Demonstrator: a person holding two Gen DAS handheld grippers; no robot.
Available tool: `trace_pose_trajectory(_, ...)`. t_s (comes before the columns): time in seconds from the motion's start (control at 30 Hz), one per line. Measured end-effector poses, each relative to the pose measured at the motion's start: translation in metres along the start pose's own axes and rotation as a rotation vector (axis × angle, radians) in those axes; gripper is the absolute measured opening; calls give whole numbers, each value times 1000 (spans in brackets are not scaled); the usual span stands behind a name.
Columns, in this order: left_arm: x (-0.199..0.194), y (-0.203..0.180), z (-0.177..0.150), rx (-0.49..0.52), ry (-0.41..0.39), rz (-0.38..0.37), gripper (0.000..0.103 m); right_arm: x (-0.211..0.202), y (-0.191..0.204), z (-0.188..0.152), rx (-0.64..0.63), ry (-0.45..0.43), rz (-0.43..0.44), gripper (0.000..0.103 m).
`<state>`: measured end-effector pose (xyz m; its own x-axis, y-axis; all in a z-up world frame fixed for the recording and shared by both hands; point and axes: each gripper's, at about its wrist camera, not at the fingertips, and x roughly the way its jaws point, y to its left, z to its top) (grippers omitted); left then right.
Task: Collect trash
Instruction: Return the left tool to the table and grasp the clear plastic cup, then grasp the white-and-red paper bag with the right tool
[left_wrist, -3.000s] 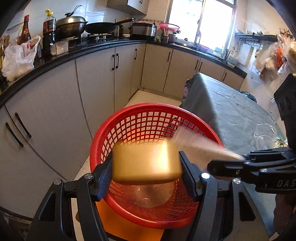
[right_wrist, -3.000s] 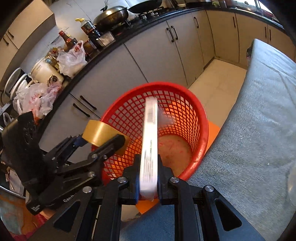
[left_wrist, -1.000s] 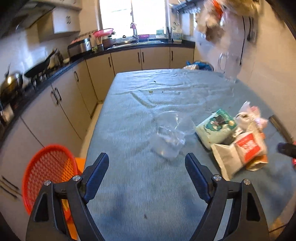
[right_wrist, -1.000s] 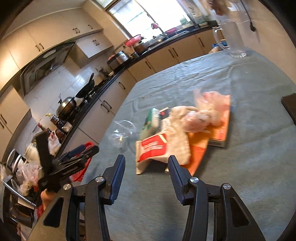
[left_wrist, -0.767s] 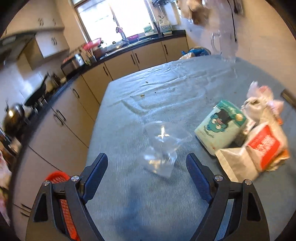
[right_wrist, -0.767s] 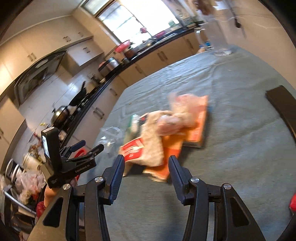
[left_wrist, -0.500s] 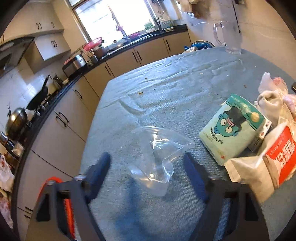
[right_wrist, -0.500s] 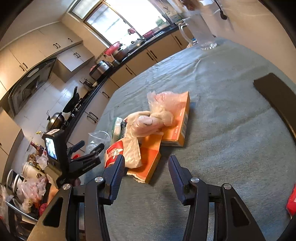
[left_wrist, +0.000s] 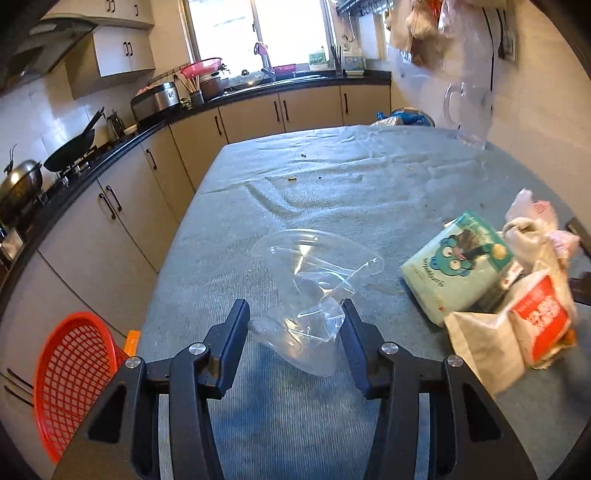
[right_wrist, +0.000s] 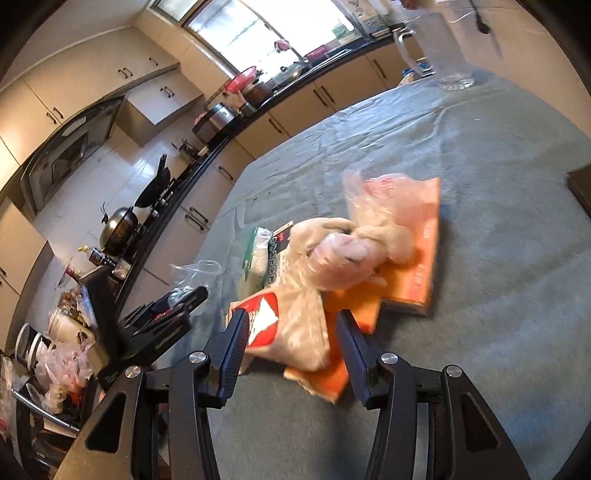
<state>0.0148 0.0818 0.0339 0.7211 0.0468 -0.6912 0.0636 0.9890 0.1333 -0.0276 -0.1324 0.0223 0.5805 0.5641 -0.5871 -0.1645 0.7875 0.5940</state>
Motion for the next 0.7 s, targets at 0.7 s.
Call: trace_pose_trajectory(0.7,-50,22,-33,-107,-75,-110,48,-47,44,-30,-145,-124,114,12)
